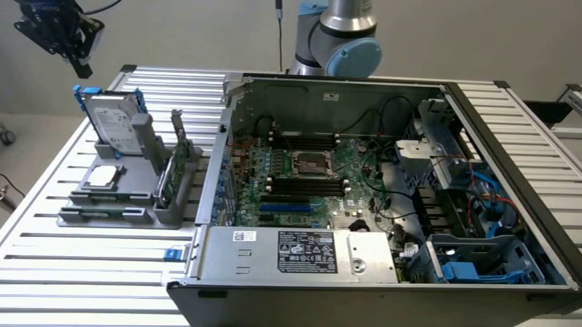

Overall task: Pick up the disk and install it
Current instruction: 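Pick up the disk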

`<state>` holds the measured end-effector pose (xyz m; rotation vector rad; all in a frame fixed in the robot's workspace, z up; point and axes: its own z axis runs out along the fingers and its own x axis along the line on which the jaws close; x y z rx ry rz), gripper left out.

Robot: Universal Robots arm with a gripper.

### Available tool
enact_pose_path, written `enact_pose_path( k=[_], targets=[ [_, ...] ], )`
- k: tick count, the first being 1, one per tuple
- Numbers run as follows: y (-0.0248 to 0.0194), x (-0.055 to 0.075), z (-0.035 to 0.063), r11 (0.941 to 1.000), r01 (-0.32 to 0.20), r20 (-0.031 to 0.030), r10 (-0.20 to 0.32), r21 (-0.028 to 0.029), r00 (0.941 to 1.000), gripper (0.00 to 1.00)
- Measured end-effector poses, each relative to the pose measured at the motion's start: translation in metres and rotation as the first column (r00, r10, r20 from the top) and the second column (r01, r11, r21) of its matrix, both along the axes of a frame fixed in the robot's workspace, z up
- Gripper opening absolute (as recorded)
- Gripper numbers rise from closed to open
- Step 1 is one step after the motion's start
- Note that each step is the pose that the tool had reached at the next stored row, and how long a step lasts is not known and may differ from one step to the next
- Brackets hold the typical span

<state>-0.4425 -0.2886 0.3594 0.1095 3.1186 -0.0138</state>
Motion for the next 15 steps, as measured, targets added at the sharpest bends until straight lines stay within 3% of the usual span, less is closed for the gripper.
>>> enact_pose_path(
  k=[9,15],
  targets=[
    [0.0000,-0.0001,0.0000,1.0000,-0.008,-0.0011,0.008,0.0002,1.0000,0.11],
    [0.0000,-0.0001,0.0000,0.9950,-0.100,-0.0086,0.100,0.0005,0.9950,0.11]
  ],
)
